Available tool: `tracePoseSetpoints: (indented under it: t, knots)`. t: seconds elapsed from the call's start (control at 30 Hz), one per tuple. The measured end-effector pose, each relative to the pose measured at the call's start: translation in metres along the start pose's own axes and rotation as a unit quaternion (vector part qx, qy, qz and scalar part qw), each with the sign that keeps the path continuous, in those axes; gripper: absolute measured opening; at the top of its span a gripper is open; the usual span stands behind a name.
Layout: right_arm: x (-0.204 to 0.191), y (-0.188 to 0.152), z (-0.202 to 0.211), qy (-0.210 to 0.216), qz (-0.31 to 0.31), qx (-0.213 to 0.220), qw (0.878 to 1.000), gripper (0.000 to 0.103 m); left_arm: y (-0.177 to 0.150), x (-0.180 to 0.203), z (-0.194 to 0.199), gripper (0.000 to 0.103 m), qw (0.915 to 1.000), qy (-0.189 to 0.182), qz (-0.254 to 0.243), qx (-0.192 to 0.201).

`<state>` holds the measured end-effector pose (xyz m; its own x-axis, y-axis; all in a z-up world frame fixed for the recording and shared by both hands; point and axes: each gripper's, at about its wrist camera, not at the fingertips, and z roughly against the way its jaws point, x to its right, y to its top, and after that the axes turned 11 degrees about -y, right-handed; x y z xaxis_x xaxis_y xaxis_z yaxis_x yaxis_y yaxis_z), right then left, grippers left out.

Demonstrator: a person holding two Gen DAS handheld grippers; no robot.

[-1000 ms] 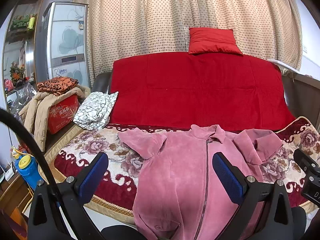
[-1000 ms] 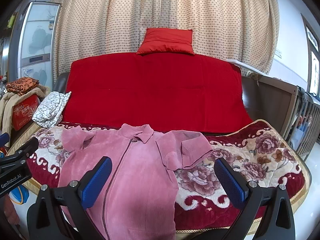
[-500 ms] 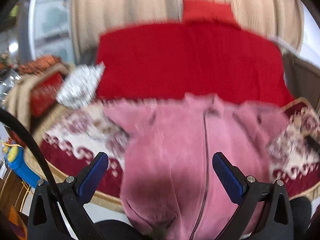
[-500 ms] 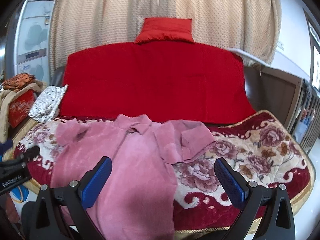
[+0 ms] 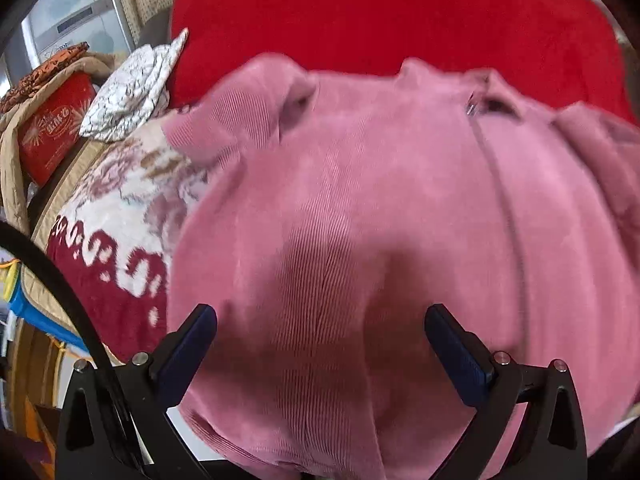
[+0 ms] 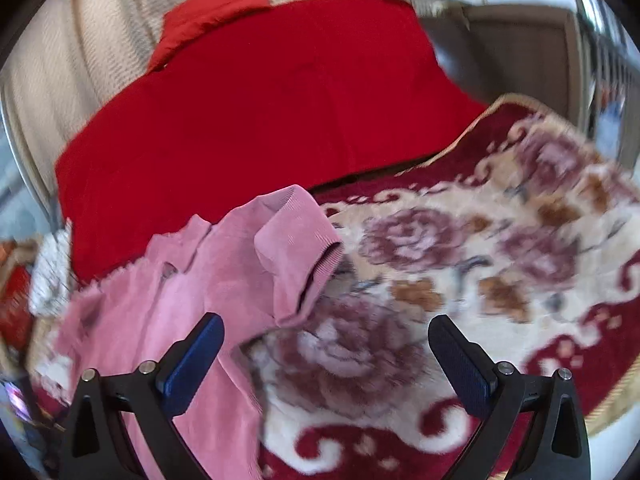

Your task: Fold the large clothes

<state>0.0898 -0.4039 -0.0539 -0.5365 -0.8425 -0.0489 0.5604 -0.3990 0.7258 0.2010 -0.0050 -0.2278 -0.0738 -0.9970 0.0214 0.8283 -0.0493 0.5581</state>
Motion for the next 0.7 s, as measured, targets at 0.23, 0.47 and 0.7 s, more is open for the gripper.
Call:
tracePoseSetpoints:
  t: [0.23, 0.47, 0.7]
  knots:
    - [-0.001, 0.020, -0.055, 0.053, -0.065, -0.006, 0.996, 0.103, -0.009, -0.009, -0.006, 0.103, 0.9989, -0.033, 0.023, 0.026]
    - [-0.005, 0.032, -0.120, 0.081, -0.105, -0.039, 0.990, 0.073, -0.018, -0.008, -0.005, 0.103, 0.9973, -0.028, 0.017, 0.065]
    - [-0.020, 0.034, -0.121, 0.224, -0.131, -0.069, 0.963, 0.039, 0.000, 0.003, 0.022, 0.103, 0.9962, -0.033, -0.003, 0.080]
